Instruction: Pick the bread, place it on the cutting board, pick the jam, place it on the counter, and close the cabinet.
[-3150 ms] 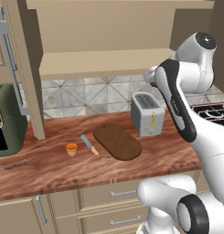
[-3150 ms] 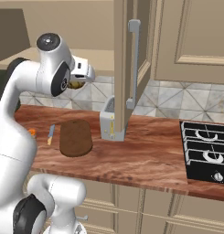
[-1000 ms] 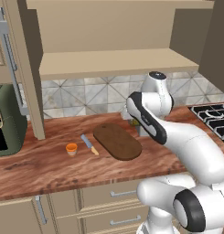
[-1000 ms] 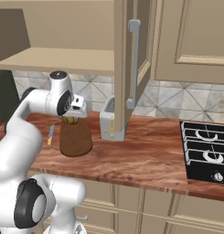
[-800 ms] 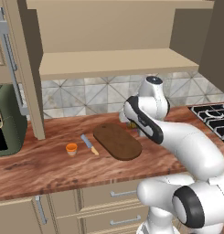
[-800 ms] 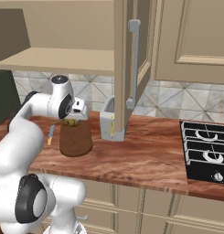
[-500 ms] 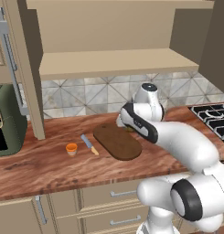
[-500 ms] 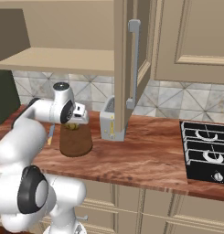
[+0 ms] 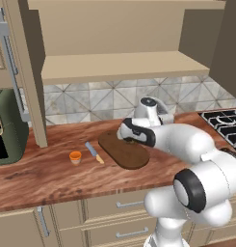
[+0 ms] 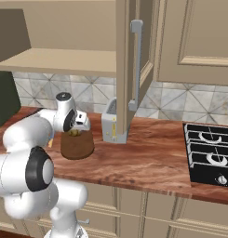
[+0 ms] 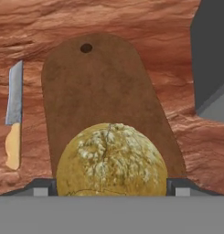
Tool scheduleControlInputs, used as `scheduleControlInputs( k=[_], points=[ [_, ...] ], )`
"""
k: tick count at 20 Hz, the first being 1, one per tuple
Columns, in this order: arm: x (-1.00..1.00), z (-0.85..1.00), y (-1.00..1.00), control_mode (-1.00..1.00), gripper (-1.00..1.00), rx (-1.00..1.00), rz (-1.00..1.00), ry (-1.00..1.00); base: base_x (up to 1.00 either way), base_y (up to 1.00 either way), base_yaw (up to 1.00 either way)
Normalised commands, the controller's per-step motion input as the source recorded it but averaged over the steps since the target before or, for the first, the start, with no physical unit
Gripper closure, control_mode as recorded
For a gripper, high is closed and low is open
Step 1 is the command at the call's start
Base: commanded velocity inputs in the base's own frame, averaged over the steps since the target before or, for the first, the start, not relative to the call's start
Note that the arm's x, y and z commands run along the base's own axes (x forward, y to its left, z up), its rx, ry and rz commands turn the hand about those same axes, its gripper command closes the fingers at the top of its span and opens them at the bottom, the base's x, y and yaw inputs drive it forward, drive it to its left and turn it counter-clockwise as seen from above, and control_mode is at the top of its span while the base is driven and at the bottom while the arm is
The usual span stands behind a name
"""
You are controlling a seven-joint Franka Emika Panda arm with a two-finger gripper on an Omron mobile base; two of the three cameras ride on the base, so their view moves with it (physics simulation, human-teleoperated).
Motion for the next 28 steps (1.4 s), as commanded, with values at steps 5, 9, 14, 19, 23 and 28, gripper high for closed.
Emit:
scheduleControlInputs(
  k=[5, 9, 14, 19, 23, 28],
  points=[
    [0.25, -0.24, 0.10, -1.00, 1.00, 0.00, 0.00, 0.04, 0.00, 0.00, 0.00],
    [0.20, -0.19, 0.04, -1.00, 1.00, 0.00, 0.00, 0.04, 0.00, 0.00, 0.00],
    [0.15, -0.13, 0.03, -1.00, 1.00, 0.00, 0.00, 0.07, 0.00, 0.00, 0.00],
    [0.12, -0.18, 0.07, -1.00, 1.00, 0.00, 0.00, 0.07, 0.00, 0.00, 0.00],
    [0.08, -0.19, 0.06, -1.00, 1.00, 0.00, 0.00, 0.06, 0.00, 0.00, 0.00],
    [0.13, -0.21, 0.03, -1.00, 1.00, 0.00, 0.00, 0.03, 0.00, 0.00, 0.00]
  ],
)
